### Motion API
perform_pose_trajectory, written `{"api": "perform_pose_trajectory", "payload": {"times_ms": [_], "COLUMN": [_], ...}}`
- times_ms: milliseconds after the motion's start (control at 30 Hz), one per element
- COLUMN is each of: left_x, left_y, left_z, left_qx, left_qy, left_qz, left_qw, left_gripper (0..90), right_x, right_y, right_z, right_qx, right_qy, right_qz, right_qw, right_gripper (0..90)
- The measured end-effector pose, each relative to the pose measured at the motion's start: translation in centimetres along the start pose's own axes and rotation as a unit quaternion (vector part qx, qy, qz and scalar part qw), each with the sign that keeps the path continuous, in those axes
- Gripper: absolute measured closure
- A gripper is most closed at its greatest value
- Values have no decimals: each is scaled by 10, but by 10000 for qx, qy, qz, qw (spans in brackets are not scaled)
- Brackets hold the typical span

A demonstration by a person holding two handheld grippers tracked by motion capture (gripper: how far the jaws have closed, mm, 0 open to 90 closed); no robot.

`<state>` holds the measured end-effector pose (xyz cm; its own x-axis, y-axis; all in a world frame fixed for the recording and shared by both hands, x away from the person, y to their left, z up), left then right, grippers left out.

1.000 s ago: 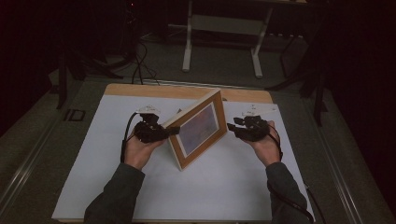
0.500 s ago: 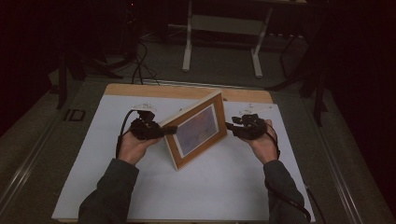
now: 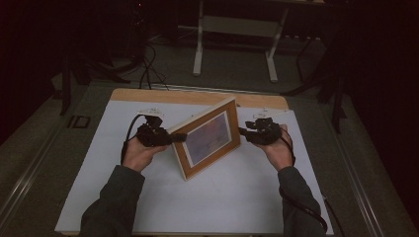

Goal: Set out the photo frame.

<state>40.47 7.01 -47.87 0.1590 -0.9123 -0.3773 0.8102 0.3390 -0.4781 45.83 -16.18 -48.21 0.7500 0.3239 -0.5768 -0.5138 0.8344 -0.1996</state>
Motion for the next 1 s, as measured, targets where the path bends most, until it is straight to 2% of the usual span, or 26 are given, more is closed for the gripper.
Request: {"api": "perform_pose_trajectory", "payload": {"times_ms": [533,1000], "left_x": [-2,-3], "left_y": [3,4], "left_z": [0,0], "left_qx": [60,159], "left_qy": [111,259], "left_qz": [-245,-506], "left_qw": [9996,9983], "left_gripper": [767,767], "right_x": [4,14], "right_y": [-4,0], "right_z": [7,17], "right_qx": [49,91], "right_qy": [-43,-70], "right_qz": [-14,131], "right_qw": [10000,9998], "right_gripper": [540,484]}}
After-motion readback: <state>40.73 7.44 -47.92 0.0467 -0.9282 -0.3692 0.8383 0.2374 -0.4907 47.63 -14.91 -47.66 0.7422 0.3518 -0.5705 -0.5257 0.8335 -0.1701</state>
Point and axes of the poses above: each handheld gripper's, and its own axes: x roughly forward along the jaws, z roughly out of its top, y roughly to its left, the point moved 10 cm from there along x, roughly forward along the jaws, and after that the axes turned 14 degrees about -z, right-handed, at the moved point
